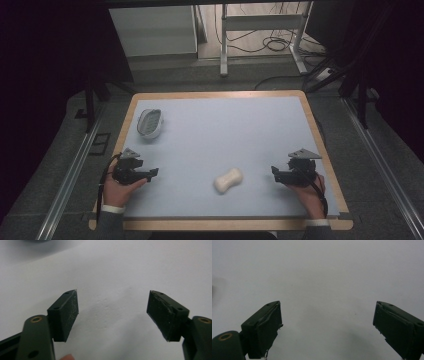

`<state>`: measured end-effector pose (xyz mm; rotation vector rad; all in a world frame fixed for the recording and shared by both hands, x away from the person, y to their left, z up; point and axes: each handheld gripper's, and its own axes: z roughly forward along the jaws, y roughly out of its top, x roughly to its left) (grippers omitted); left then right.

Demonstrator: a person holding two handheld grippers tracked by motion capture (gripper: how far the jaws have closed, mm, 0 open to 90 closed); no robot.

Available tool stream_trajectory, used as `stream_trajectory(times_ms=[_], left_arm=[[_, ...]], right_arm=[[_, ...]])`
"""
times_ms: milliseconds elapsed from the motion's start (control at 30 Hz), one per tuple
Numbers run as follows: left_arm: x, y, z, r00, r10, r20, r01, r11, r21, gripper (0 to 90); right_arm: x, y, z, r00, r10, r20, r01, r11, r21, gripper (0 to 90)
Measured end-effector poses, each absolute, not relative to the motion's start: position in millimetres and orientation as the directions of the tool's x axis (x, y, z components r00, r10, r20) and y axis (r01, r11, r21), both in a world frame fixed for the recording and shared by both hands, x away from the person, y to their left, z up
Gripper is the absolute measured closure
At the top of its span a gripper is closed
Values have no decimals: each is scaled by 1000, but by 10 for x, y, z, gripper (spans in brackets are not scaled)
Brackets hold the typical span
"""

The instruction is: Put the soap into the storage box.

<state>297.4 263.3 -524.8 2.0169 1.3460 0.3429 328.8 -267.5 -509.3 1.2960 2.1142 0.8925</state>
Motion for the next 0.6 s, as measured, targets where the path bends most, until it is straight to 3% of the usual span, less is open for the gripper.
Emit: stream_trajectory(times_ms=[600], left_arm=[[2890, 2640, -5147, 435, 895, -100, 694, -262, 670, 259]], right_arm=[[3268, -2823, -5073, -430, 903, -6, 577, 279, 768, 82]])
